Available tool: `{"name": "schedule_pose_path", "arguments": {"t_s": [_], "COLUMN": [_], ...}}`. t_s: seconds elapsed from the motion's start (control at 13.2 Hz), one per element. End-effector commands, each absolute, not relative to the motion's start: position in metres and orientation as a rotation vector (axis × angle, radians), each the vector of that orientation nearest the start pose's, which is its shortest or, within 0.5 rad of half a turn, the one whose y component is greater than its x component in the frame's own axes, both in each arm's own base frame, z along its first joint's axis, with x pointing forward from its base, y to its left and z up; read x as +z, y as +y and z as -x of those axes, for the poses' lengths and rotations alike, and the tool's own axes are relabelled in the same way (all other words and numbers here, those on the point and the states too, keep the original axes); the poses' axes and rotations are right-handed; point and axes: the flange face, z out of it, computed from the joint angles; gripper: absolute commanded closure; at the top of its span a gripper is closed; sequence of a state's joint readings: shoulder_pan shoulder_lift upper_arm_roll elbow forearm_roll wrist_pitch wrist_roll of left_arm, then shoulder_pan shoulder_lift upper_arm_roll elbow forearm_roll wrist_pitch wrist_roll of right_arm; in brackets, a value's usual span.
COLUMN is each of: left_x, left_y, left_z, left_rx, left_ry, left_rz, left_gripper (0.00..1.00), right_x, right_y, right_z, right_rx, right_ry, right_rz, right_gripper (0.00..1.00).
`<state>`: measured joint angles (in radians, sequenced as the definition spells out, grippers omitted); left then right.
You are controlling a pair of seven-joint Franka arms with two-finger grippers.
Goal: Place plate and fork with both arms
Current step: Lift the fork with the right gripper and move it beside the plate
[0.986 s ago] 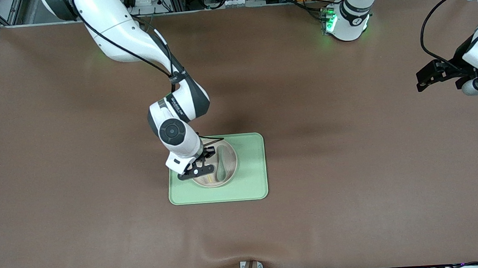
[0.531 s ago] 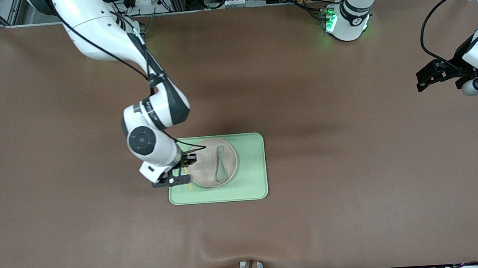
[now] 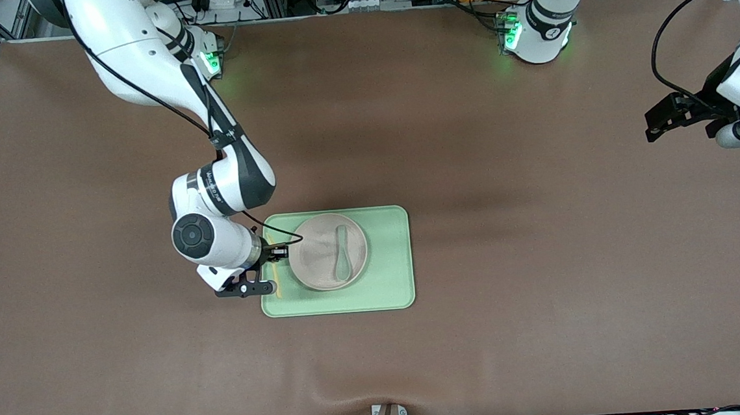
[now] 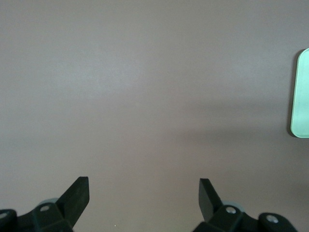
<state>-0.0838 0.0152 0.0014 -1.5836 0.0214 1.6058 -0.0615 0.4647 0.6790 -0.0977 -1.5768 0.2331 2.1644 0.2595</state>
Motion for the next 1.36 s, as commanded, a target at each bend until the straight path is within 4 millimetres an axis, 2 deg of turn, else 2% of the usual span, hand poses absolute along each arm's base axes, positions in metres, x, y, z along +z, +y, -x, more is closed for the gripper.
{"name": "schedule_pose_path", "arguments": {"t_s": [0.0, 0.3, 0.45, 0.76, 0.83, 0.99, 1.29], "left_x": [0.613, 0.609, 0.609, 0.608, 0.608, 0.607, 0.606], "left_y": [-0.045, -0.043, -0.043, -0.043, -0.043, -0.043, -0.046], "left_z": [-0.561, -0.560, -0.559, -0.560, -0.560, -0.560, -0.561], "left_rx": [0.003, 0.029, 0.034, 0.037, 0.037, 0.039, 0.041], "left_ry": [0.022, 0.029, 0.027, 0.027, 0.029, 0.029, 0.032], "left_rz": [3.126, 3.125, 3.124, 3.124, 3.124, 3.124, 3.124], "left_gripper": [0.00, 0.00, 0.00, 0.00, 0.00, 0.00, 0.00], "right_x": [0.219, 0.203, 0.189, 0.184, 0.185, 0.184, 0.189], "right_y": [0.269, 0.266, 0.275, 0.280, 0.279, 0.279, 0.274], "right_z": [-0.632, -0.629, -0.623, -0.619, -0.620, -0.621, -0.624], "right_rx": [0.166, 0.167, 0.152, 0.125, 0.116, 0.110, 0.098], "right_ry": [0.024, 0.033, 0.013, 0.007, 0.005, -0.006, 0.001], "right_rz": [3.025, 3.031, 3.036, 3.035, 3.036, 3.040, 3.037], "right_gripper": [1.00, 1.00, 1.00, 1.00, 0.81, 0.02, 0.00]}}
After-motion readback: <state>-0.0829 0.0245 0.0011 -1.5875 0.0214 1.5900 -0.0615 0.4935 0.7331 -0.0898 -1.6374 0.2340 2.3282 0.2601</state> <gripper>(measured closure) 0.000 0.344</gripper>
